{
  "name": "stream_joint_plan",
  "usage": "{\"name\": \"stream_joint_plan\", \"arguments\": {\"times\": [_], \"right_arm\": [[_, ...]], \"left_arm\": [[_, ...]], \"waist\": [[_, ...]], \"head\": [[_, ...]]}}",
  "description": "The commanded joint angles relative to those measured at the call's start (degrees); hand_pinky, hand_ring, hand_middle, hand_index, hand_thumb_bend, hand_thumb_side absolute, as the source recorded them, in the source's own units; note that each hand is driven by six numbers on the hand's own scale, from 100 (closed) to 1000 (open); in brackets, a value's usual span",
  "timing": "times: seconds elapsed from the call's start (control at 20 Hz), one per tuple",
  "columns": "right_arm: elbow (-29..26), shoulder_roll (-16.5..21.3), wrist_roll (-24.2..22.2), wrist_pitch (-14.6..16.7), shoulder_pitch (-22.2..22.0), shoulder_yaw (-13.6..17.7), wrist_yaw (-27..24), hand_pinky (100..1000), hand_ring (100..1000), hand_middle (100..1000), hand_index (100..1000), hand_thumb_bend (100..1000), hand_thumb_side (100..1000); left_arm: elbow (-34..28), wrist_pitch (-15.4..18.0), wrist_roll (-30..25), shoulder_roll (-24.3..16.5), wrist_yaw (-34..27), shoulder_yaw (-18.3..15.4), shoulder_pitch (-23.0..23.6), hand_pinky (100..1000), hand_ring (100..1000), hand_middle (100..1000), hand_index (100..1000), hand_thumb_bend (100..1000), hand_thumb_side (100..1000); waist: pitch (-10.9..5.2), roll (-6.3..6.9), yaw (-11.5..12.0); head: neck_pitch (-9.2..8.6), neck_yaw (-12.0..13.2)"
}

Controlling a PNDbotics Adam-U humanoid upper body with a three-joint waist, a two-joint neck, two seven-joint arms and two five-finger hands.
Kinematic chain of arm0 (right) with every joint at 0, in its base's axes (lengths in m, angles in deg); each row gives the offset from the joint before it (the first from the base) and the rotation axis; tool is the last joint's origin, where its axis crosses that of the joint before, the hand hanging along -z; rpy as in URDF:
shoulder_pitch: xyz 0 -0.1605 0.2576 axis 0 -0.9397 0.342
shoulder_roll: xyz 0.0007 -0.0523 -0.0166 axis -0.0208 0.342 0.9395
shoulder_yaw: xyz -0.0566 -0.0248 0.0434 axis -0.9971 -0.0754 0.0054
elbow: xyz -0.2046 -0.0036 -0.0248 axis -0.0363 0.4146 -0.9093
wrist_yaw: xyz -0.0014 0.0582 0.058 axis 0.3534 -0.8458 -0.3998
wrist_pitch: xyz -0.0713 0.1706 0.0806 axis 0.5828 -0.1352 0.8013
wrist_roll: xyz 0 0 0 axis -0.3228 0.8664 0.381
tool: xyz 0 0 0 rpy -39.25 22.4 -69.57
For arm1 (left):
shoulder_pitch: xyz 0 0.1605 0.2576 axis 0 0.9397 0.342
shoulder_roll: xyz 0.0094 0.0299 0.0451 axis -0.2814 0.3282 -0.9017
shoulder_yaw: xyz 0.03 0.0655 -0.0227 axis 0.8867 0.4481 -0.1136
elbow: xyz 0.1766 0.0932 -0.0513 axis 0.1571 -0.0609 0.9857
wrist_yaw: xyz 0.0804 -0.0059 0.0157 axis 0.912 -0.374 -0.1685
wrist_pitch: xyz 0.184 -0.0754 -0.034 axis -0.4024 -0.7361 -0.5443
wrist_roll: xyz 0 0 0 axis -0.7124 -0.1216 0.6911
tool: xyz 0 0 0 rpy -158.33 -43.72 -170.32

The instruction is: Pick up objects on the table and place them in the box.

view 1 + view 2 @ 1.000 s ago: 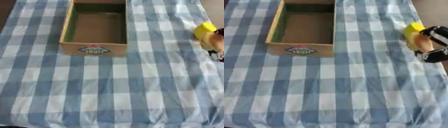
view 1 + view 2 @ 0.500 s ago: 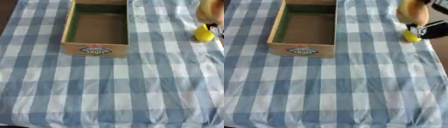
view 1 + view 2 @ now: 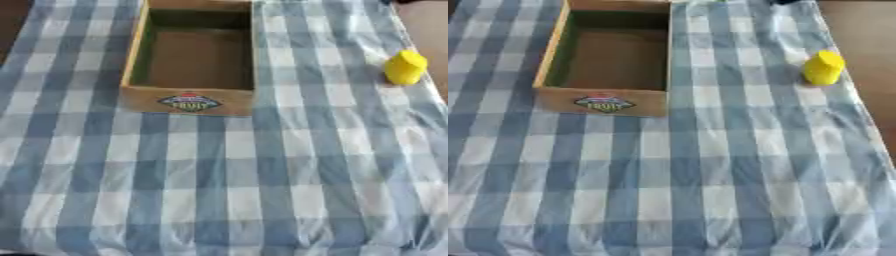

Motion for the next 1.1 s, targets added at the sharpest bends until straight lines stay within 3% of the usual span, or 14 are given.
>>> {"name": "stream_joint_plan", "arguments": {"times": [0.05, 0.2, 0.4, 0.6, 0.85, 0.9, 1.0, 1.1], "right_arm": [[9.4, -7.7, -3.3, 2.2, 5.7, -3.2, 3.1, 817, 812, 621, 757, 100, 100], [19.5, -14.9, -4.5, 5.7, 9.9, -5.2, 7.5, 818, 822, 633, 765, 100, 100], [31.5, -21.1, -4.3, 11.1, 12.3, -5.5, 13.5, 820, 837, 656, 779, 100, 111], [40.4, -24.4, -3.7, 15.8, 13.3, -4.5, 18.6, 821, 845, 669, 788, 100, 131], [46.3, -26.4, -3.1, 20.3, 13.6, -3.9, 22.7, 824, 857, 688, 801, 110, 153], [47.1, -26.7, -2.7, 20.7, 13.7, -3.8, 23.5, 835, 899, 753, 860, 246, 236], [48.0, -27.0, -1.2, 21.4, 13.9, -3.3, 25.9, 863, 951, 822, 913, 390, 324], [48.4, -27.3, 0.9, 21.7, 14.1, -2.3, 28.7, 889, 983, 849, 930, 379, 360]], "left_arm": [[-0.9, 0.2, -0.4, -0.6, -0.4, 0.1, -1.2, 740, 771, 709, 746, 148, 471], [-0.9, 0.4, -0.6, -0.4, -0.6, 0.3, -1.9, 741, 771, 709, 746, 149, 469], [-0.9, 0.6, -0.9, -0.1, -0.9, 0.4, -2.7, 741, 771, 709, 747, 150, 470], [-0.9, 0.7, -1.0, 0.0, -1.1, 0.5, -3.2, 741, 771, 709, 747, 152, 470], [-0.9, 0.7, -1.2, 0.3, -1.3, 0.6, -3.4, 741, 771, 709, 746, 150, 473], [-0.9, 0.7, -1.2, 0.3, -1.4, 0.6, -3.4, 741, 771, 709, 746, 148, 475], [-0.9, 0.7, -1.3, 0.4, -1.5, 0.7, -3.4, 741, 771, 709, 746, 148, 475], [-0.9, 0.7, -1.3, 0.5, -1.6, 0.8, -3.4, 741, 771, 709, 746, 147, 477]], "waist": [[-0.72, 0.16, 0.4], [-0.28, 0.05, 1.2], [0.16, -0.12, 2.1], [0.45, -0.33, 2.5], [0.73, -0.35, 2.6], [0.79, -0.31, 2.6], [0.85, -0.23, 2.7], [0.87, -0.17, 2.6]], "head": [[-0.65, -1.2], [-1.11, -2.2], [-1.57, -3.2], [-1.83, -3.6], [-1.93, -3.8], [-1.97, -3.8], [-1.94, -3.9], [-1.86, -3.9]]}}
